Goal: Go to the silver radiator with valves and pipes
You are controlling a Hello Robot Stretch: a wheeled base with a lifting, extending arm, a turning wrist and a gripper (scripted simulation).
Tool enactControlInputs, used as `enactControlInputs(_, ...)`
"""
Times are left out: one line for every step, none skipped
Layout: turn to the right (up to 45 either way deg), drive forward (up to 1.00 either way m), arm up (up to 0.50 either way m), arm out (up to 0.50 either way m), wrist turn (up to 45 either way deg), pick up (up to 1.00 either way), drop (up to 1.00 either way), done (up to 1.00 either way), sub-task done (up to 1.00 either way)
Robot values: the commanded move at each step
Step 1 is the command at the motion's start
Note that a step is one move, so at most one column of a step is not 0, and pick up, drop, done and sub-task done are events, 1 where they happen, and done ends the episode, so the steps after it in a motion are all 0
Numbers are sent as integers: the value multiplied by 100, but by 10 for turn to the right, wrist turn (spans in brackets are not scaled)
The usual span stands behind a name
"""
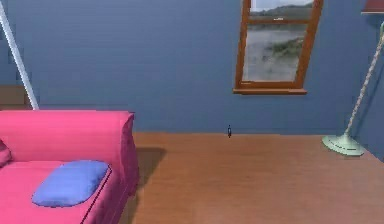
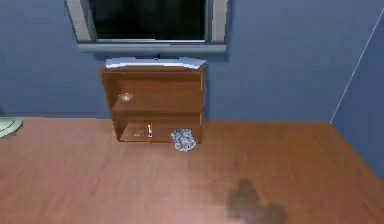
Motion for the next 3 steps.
enactControlInputs(0,100,0,0,0,0,0,0,0)
enactControlInputs(0,100,0,0,0,0,0,0,0)
enactControlInputs(-450,0,0,0,0,0,0,0,0)
